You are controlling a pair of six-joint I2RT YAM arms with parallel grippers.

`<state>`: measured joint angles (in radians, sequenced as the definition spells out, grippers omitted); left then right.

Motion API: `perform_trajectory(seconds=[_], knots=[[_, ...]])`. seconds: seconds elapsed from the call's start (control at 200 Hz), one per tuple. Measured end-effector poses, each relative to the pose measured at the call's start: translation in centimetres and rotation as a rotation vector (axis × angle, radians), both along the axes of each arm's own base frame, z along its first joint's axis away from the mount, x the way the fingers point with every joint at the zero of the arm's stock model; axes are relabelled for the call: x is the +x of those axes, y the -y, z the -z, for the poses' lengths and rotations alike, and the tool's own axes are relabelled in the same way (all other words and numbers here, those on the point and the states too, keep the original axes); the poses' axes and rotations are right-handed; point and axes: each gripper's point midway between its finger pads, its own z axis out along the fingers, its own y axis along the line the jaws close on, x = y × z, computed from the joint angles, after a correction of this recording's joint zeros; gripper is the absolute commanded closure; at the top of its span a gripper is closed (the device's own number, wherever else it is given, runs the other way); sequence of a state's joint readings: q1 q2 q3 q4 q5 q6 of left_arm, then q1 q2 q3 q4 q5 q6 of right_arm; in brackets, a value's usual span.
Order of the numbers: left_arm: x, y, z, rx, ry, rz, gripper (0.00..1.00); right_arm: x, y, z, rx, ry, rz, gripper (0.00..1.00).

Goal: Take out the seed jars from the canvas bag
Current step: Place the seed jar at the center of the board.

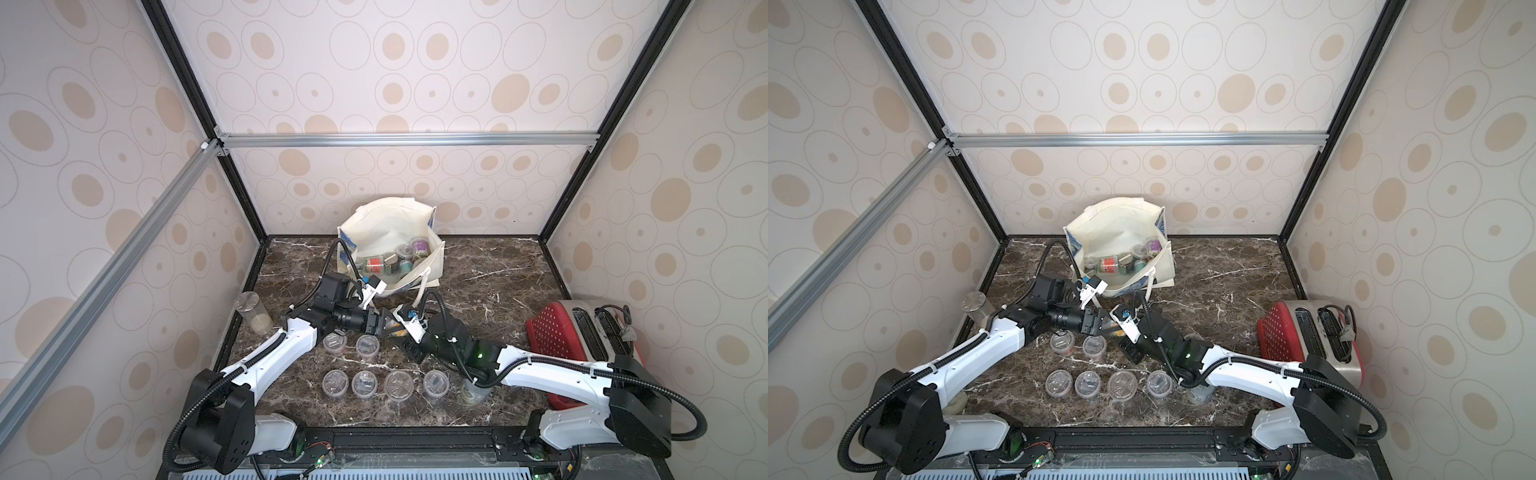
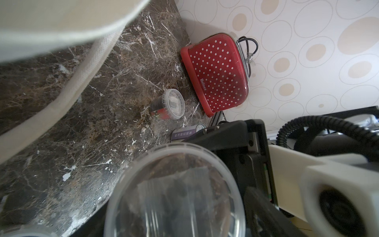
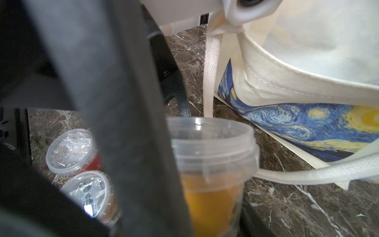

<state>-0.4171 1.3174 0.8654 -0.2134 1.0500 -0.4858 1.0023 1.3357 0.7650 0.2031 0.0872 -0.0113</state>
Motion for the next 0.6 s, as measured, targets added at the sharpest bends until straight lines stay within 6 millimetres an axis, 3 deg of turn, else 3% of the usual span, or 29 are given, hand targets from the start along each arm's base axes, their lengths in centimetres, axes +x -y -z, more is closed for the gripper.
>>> perform_trajectory(seconds=[0.39, 0.6], knots=[[0.34, 0.29, 0.38, -0.005, -0.017, 0.004, 0.42, 0.18, 0.02, -0.01, -0.002, 0.009, 0.016, 0.37], [0.53, 0.80, 0.44, 0.007, 0.005, -0.007, 0.50, 0.53, 0.25, -0.12, 0.005, 0.010, 0.045, 0.24]])
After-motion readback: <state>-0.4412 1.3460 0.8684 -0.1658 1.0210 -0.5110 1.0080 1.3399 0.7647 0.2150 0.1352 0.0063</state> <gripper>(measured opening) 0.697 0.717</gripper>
